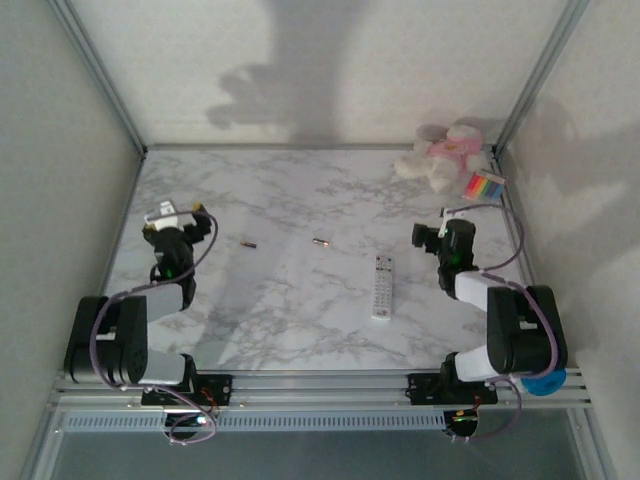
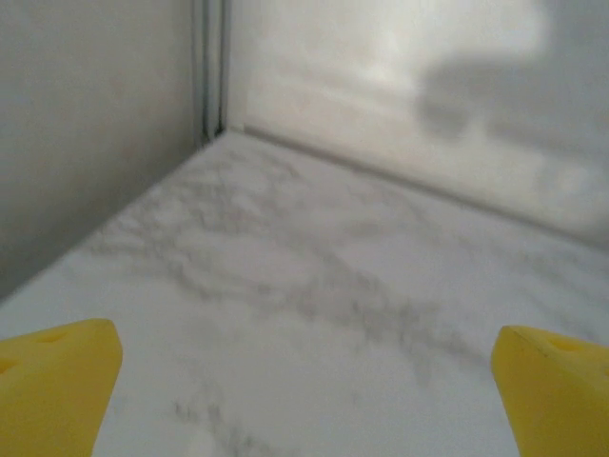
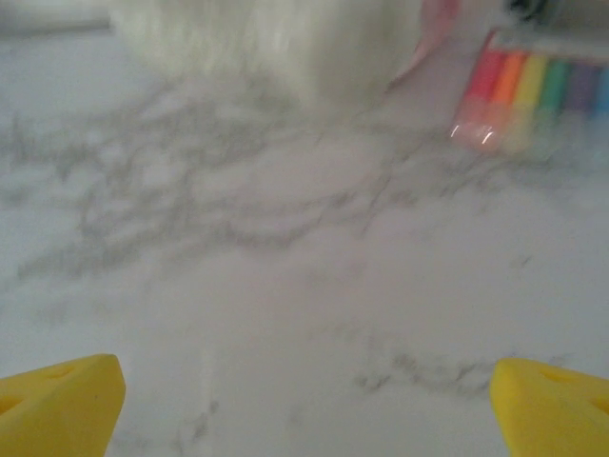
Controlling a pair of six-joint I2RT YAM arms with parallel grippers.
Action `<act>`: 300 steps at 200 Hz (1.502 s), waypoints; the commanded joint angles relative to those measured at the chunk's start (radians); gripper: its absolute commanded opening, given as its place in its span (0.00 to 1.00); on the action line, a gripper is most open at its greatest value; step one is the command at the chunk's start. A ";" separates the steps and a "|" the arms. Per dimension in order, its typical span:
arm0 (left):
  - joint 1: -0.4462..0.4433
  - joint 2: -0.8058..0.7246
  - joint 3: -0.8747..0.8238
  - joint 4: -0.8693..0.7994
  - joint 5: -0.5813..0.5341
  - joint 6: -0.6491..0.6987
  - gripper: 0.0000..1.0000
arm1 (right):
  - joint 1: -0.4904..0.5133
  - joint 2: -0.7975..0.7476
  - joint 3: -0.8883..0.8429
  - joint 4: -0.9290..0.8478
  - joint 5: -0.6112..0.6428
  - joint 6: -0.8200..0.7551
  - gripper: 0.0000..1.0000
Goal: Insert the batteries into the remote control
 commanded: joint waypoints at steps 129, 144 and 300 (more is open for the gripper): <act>-0.228 -0.323 0.237 -0.929 0.026 -0.541 1.00 | 0.230 -0.464 0.122 -0.970 0.012 0.528 0.99; -0.256 -0.320 0.221 -0.934 0.013 -0.552 1.00 | 0.331 -0.489 0.089 -1.026 0.042 0.580 0.99; -0.325 -0.309 0.201 -0.968 -0.025 -0.542 1.00 | 0.815 -0.009 0.222 -1.089 0.229 0.768 0.88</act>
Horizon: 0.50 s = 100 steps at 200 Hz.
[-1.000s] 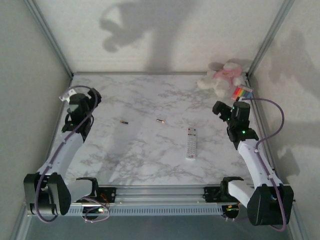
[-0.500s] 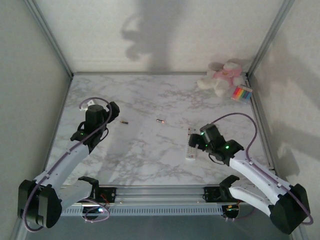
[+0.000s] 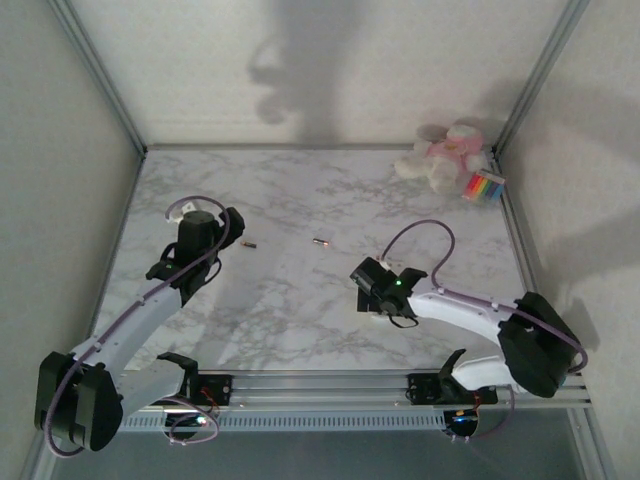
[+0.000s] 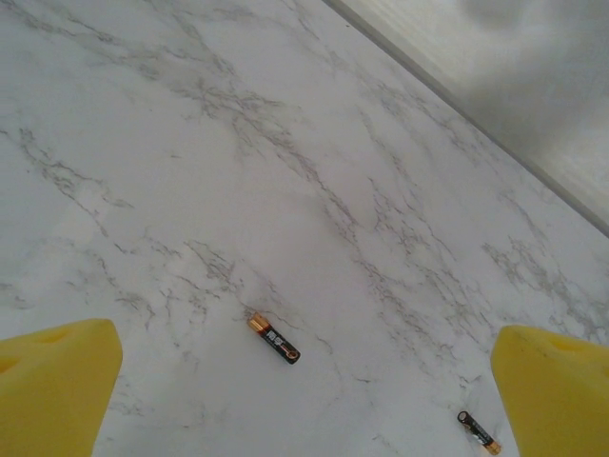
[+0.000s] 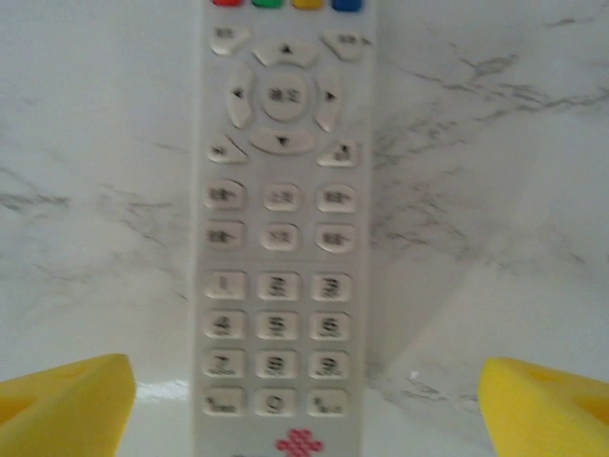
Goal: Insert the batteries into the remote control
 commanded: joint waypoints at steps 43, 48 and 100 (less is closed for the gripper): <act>-0.011 -0.058 -0.029 -0.033 -0.038 0.019 0.99 | -0.007 0.091 0.050 0.022 0.011 0.021 0.76; -0.011 -0.061 -0.029 -0.035 -0.040 0.022 1.00 | -0.010 0.095 0.049 0.024 0.008 0.023 0.75; -0.010 -0.090 -0.046 -0.053 -0.060 0.028 0.99 | -0.083 0.132 0.070 0.046 -0.076 0.002 0.71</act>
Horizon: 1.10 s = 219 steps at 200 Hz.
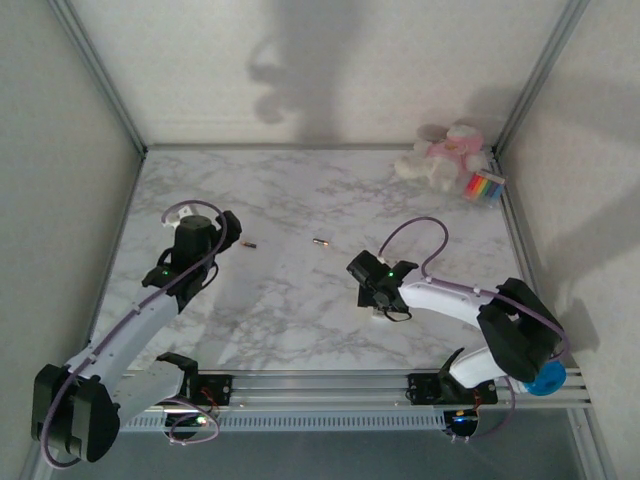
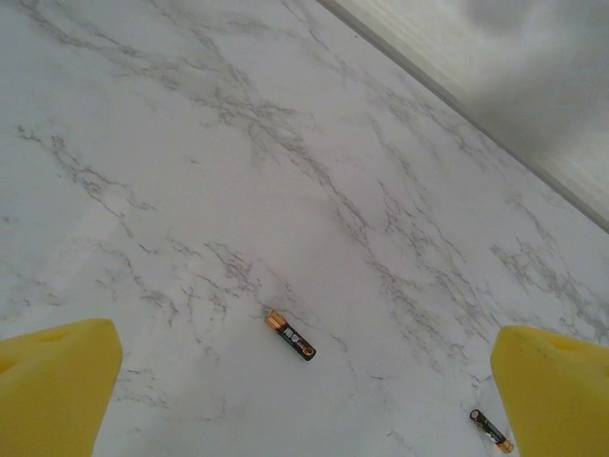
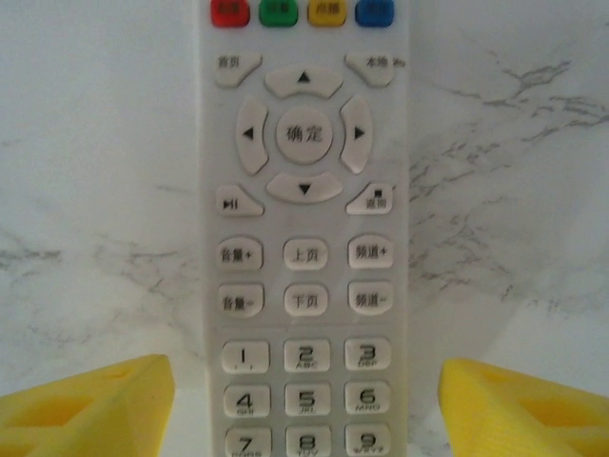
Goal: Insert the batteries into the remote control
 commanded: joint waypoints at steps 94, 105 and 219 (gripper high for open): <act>-0.010 -0.045 -0.029 -0.036 -0.029 0.014 1.00 | -0.087 0.070 0.052 0.019 -0.095 -0.045 0.46; -0.010 -0.042 -0.021 -0.037 -0.017 0.009 1.00 | -0.091 0.059 0.057 0.019 -0.094 -0.053 0.43; -0.148 0.077 0.191 0.103 0.265 -0.203 1.00 | -0.295 -0.211 0.187 0.381 -0.605 -0.136 0.43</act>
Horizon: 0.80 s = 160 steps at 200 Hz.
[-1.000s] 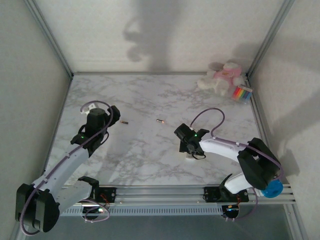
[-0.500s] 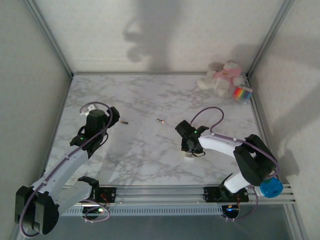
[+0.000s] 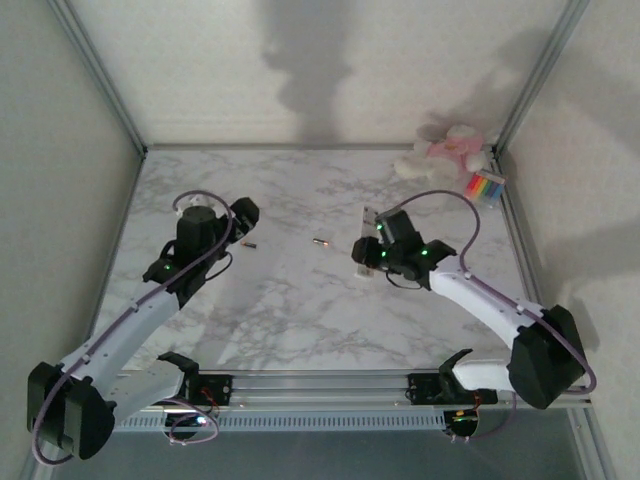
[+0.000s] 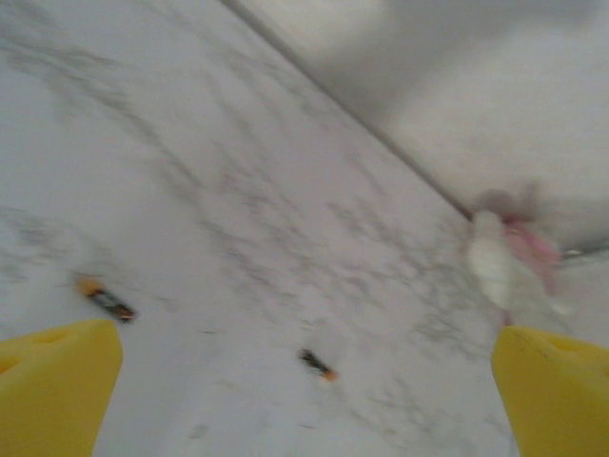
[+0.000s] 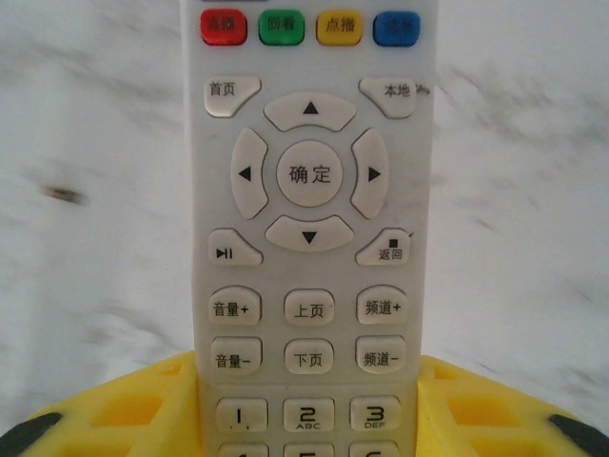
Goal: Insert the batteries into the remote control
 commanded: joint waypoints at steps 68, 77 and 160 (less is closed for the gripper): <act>-0.114 0.210 0.145 0.306 0.293 -0.272 0.93 | -0.160 0.017 0.046 0.547 -0.662 0.205 0.44; -0.119 0.238 0.166 0.342 0.330 -0.281 0.90 | -0.159 0.021 0.052 0.572 -0.697 0.212 0.44; -0.130 0.436 0.256 0.773 0.600 -0.428 0.80 | -0.158 0.039 0.055 0.790 -0.781 0.387 0.45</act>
